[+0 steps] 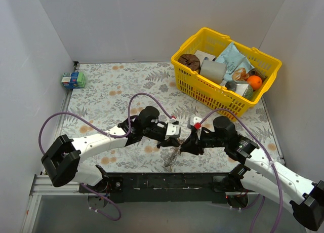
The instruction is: Put the keys on the keyring
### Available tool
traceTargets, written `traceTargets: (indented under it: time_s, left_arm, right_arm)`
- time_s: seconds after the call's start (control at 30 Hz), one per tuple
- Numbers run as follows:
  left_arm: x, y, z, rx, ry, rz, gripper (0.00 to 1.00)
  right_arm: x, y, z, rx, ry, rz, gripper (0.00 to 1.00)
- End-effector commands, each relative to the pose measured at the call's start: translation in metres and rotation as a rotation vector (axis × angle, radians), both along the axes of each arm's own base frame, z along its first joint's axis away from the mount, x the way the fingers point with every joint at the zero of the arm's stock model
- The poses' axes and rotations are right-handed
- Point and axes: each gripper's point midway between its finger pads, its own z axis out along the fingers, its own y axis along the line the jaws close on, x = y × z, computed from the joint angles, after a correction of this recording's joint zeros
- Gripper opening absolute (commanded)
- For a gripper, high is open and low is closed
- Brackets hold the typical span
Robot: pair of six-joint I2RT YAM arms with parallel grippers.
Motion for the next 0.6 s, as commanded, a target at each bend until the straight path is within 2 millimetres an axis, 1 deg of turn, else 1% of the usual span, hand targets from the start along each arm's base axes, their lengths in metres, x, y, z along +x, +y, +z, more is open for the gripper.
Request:
traceTargets:
  time_s: [0.0,0.03,0.1,0.17,0.23,0.27,0.4,0.43,0.5,0.53,0.57]
  left_arm:
    - [0.014,0.007,-0.005,0.026,-0.064,0.072,0.00]
    - [0.014,0.007,-0.005,0.025,-0.064,0.068,0.00]
    - [0.012,0.008,-0.007,0.024,-0.056,0.071,0.00]
    - [0.013,0.006,-0.002,-0.001,-0.062,0.072,0.00]
    - [0.010,0.008,-0.004,-0.001,-0.049,0.075,0.00]
    - [0.013,0.005,0.003,-0.032,-0.070,0.078,0.00]
    - [0.015,0.005,0.006,-0.040,-0.077,0.092,0.00]
    - [0.014,0.005,0.006,-0.040,-0.074,0.091,0.00]
    - [0.013,0.004,0.005,-0.039,-0.063,0.085,0.00]
    - [0.012,0.002,0.007,-0.047,-0.053,0.078,0.00]
    - [0.011,0.002,0.006,-0.045,-0.041,0.071,0.00]
  right_arm:
    - [-0.012,0.009,0.034,0.128,-0.076,0.095,0.32]
    - [-0.013,0.009,0.035,0.131,-0.080,0.095,0.37]
    - [-0.013,0.008,0.038,0.143,-0.093,0.089,0.41]
    - [-0.011,0.007,0.039,0.145,-0.099,0.076,0.45]
    - [-0.009,0.007,0.039,0.143,-0.101,0.060,0.45]
    - [-0.009,0.006,0.037,0.137,-0.097,0.056,0.45]
    - [-0.001,0.004,0.035,0.118,-0.094,0.005,0.45]
    - [0.009,0.002,0.035,0.103,-0.102,-0.053,0.45]
    - [0.019,-0.004,0.029,0.069,-0.092,-0.134,0.46]
    - [0.029,-0.009,0.024,0.046,-0.083,-0.212,0.47]
    - [0.032,-0.013,0.022,0.035,-0.076,-0.248,0.48]
